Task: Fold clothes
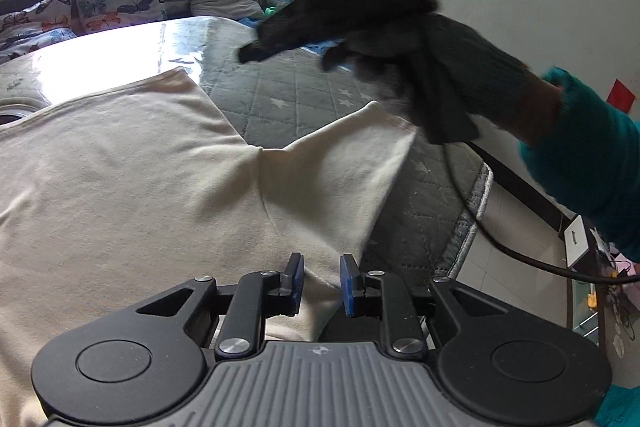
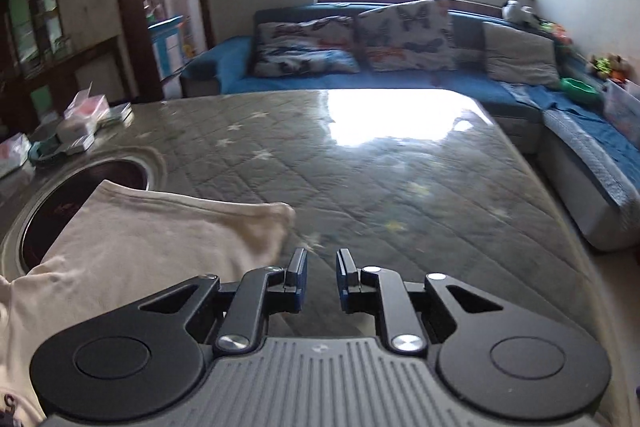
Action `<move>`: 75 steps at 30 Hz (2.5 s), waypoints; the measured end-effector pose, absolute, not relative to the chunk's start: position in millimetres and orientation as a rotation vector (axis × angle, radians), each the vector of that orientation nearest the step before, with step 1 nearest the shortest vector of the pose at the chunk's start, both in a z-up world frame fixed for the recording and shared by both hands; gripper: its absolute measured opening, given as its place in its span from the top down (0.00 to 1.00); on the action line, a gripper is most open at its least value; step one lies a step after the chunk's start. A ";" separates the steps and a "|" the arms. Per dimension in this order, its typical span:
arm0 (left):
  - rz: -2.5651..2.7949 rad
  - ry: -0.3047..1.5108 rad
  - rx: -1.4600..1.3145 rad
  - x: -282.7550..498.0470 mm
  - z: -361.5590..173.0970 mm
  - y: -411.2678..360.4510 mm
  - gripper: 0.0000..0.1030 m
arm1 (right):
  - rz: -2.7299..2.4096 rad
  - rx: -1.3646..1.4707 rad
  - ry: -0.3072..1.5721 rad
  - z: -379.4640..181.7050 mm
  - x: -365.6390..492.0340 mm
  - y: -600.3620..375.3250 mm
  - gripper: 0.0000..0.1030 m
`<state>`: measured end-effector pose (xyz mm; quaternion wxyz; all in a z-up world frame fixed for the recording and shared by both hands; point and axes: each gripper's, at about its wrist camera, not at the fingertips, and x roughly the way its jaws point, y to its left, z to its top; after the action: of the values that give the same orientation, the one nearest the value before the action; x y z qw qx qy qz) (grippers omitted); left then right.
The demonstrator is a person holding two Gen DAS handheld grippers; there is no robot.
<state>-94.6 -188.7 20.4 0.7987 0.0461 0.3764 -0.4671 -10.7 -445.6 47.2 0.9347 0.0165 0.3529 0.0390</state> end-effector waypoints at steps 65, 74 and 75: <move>0.094 0.726 -0.182 -62.4 21.0 136.3 0.54 | 0.934 -0.611 0.602 29.7 -148.3 -152.9 0.50; 0.091 0.643 -0.030 -48.6 36.6 126.7 0.89 | 0.911 -0.582 0.646 19.3 -139.6 -144.6 0.59; 0.089 0.618 -0.002 -46.4 43.4 123.7 0.89 | 0.911 -0.578 0.655 17.9 -138.7 -144.6 0.59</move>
<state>-46.4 123.7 43.4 0.9516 -0.0012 0.3042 0.0436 -138.7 -144.6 17.9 0.8073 -0.2703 0.3063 0.4260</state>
